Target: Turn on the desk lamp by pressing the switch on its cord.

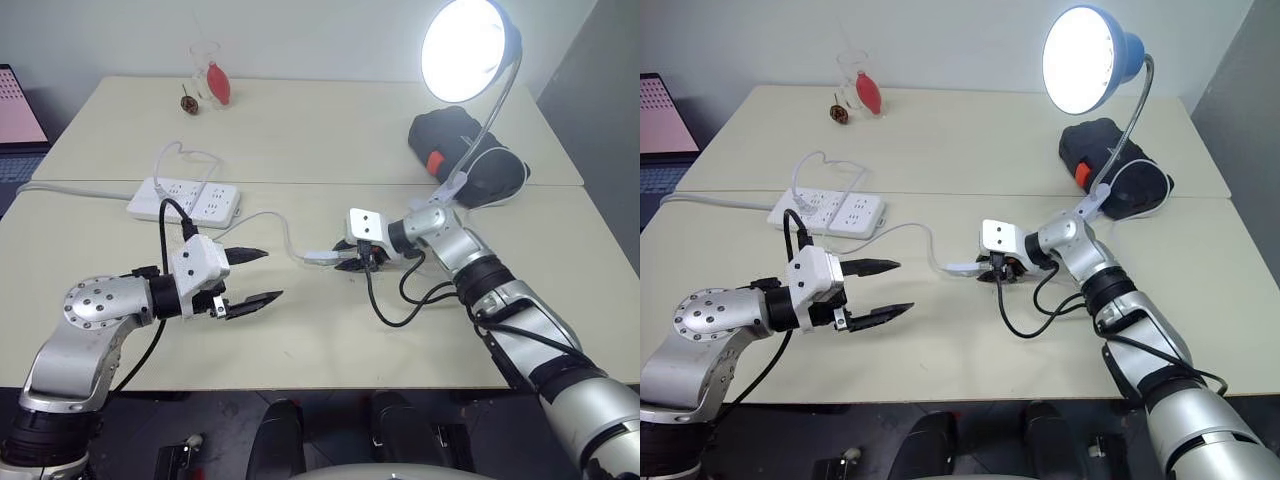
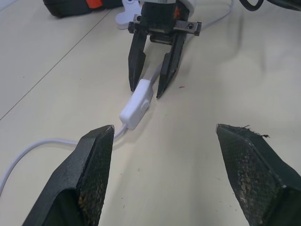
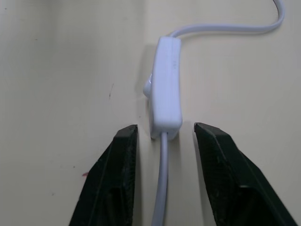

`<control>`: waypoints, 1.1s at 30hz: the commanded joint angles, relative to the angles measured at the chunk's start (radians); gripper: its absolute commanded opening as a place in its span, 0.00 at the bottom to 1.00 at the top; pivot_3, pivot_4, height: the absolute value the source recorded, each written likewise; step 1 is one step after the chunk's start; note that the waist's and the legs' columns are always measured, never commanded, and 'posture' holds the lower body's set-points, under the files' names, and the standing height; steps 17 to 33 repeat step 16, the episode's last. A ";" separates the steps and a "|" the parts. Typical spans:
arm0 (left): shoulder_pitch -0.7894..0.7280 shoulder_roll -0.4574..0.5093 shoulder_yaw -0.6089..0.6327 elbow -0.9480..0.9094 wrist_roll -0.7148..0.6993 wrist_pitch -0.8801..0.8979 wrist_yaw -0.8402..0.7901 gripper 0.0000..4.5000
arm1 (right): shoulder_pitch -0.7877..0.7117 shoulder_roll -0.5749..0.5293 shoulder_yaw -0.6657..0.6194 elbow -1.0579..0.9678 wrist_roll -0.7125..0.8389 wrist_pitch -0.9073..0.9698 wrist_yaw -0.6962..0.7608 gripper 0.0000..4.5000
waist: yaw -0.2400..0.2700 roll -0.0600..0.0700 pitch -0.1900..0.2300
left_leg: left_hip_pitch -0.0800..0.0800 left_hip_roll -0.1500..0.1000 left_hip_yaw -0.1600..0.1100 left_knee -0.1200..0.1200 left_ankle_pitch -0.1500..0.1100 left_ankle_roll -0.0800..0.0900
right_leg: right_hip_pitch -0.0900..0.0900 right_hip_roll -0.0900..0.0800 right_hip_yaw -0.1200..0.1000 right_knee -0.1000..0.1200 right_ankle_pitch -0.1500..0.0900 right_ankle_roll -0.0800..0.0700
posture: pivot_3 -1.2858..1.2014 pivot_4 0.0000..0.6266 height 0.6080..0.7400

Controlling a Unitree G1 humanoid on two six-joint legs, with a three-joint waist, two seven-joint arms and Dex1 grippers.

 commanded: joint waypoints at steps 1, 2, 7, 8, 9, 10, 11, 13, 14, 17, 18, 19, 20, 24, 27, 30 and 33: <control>-0.022 0.026 0.041 -0.040 -0.029 0.077 0.038 0.80 | 0.037 -0.082 -0.081 -0.196 0.077 0.066 0.058 0.65 | 0.001 0.000 0.000 | 0.000 0.000 0.000 0.000 0.000 0.000 | 0.000 0.000 0.000 0.000 0.000 0.000 | 0.52 0.24 1.00; -0.021 0.036 0.043 -0.046 -0.028 0.103 0.047 0.80 | 0.063 -0.111 -0.102 -0.274 0.102 0.102 0.072 0.68 | 0.002 0.000 0.000 | 0.000 0.000 0.000 0.000 0.000 0.000 | 0.000 0.000 0.000 0.000 0.000 0.000 | 0.52 0.24 1.00; -0.007 0.062 0.074 -0.071 -0.027 0.156 0.073 0.80 | 0.214 -0.272 -0.202 -0.680 0.241 0.344 0.118 0.91 | 0.007 0.000 0.000 | -0.002 0.000 -0.001 0.000 0.000 0.000 | 0.000 0.000 -0.001 -0.001 -0.001 0.000 | 0.52 0.24 1.00; -0.005 0.065 0.078 -0.074 -0.030 0.162 0.073 0.80 | 0.231 -0.289 -0.211 -0.723 0.257 0.376 0.117 0.91 | 0.007 0.000 0.000 | -0.002 0.000 -0.001 0.000 0.000 0.000 | 0.000 0.000 -0.001 -0.001 -0.001 0.000 | 0.52 0.24 1.00; 0.001 0.071 0.091 -0.079 -0.038 0.169 0.069 0.80 | 0.266 -0.328 -0.239 -0.788 0.282 0.420 0.115 0.91 | 0.003 0.000 0.000 | -0.002 0.000 -0.001 0.000 0.000 0.000 | 0.000 0.000 -0.001 -0.001 -0.001 0.000 | 0.52 0.24 1.00; 0.007 0.076 0.103 -0.084 -0.045 0.177 0.067 0.80 | 0.296 -0.361 -0.264 -0.842 0.299 0.457 0.111 0.91 | 0.001 0.001 0.000 | -0.001 0.000 -0.001 0.000 0.000 0.000 | 0.000 0.000 0.000 -0.001 -0.001 0.000 | 0.52 0.24 1.00; 0.011 0.080 0.113 -0.089 -0.056 0.192 0.065 0.80 | 0.321 -0.388 -0.285 -0.883 0.314 0.490 0.106 0.91 | 0.000 0.000 0.000 | -0.001 0.000 -0.001 -0.001 0.000 0.000 | 0.000 0.000 0.000 -0.001 -0.001 0.000 | 0.52 0.24 1.00; 0.015 0.086 0.123 -0.094 -0.066 0.206 0.064 0.80 | 0.355 -0.422 -0.312 -0.942 0.337 0.543 0.083 0.91 | 0.002 0.000 0.000 | 0.000 0.000 -0.001 -0.001 0.000 0.000 | 0.000 0.000 -0.001 -0.001 -0.001 0.000 | 0.52 0.24 1.00; 0.015 0.089 0.124 -0.094 -0.066 0.205 0.062 0.80 | 0.364 -0.431 -0.317 -0.961 0.345 0.559 0.071 0.91 | 0.000 0.000 0.000 | 0.000 0.000 -0.001 -0.001 0.000 0.000 | 0.000 0.000 0.000 0.000 -0.001 0.000 | 0.52 0.24 1.00; 0.010 0.092 0.125 -0.092 -0.081 0.214 0.051 0.80 | 0.374 -0.434 -0.320 -0.984 0.355 0.579 0.047 0.91 | -0.002 0.000 0.000 | 0.001 0.000 0.001 0.000 0.000 0.000 | 0.000 0.000 0.001 -0.001 -0.001 0.000 | 0.52 0.24 1.00; 0.010 0.092 0.125 -0.092 -0.081 0.214 0.051 0.80 | 0.374 -0.434 -0.320 -0.984 0.355 0.579 0.047 0.91 | -0.002 0.000 0.000 | 0.001 0.000 0.001 0.000 0.000 0.000 | 0.000 0.000 0.001 -0.001 -0.001 0.000 | 0.52 0.24 1.00; 0.010 0.092 0.125 -0.092 -0.081 0.214 0.051 0.80 | 0.374 -0.434 -0.320 -0.984 0.355 0.579 0.047 0.91 | -0.002 0.000 0.000 | 0.001 0.000 0.001 0.000 0.000 0.000 | 0.000 0.000 0.001 -0.001 -0.001 0.000 | 0.52 0.24 1.00; 0.010 0.092 0.125 -0.092 -0.081 0.214 0.051 0.80 | 0.374 -0.434 -0.320 -0.984 0.355 0.579 0.047 0.91 | -0.002 0.000 0.000 | 0.001 0.000 0.001 0.000 0.000 0.000 | 0.000 0.000 0.001 -0.001 -0.001 0.000 | 0.52 0.24 1.00; 0.010 0.092 0.125 -0.092 -0.081 0.214 0.051 0.80 | 0.374 -0.434 -0.320 -0.984 0.355 0.579 0.047 0.91 | -0.002 0.000 0.000 | 0.001 0.000 0.001 0.000 0.000 0.000 | 0.000 0.000 0.001 -0.001 -0.001 0.000 | 0.52 0.24 1.00; 0.010 0.092 0.125 -0.092 -0.081 0.214 0.051 0.80 | 0.374 -0.434 -0.320 -0.984 0.355 0.579 0.047 0.91 | -0.002 0.000 0.000 | 0.001 0.000 0.001 0.000 0.000 0.000 | 0.000 0.000 0.001 -0.001 -0.001 0.000 | 0.52 0.24 1.00; 0.010 0.092 0.125 -0.092 -0.081 0.214 0.051 0.80 | 0.374 -0.434 -0.320 -0.984 0.355 0.579 0.047 0.91 | -0.002 0.000 0.000 | 0.001 0.000 0.001 0.000 0.000 0.000 | 0.000 0.000 0.001 -0.001 -0.001 0.000 | 0.52 0.24 1.00; 0.010 0.092 0.125 -0.092 -0.081 0.214 0.051 0.80 | 0.374 -0.434 -0.320 -0.984 0.355 0.579 0.047 0.91 | -0.002 0.000 0.000 | 0.001 0.000 0.001 0.000 0.000 0.000 | 0.000 0.000 0.001 -0.001 -0.001 0.000 | 0.52 0.24 1.00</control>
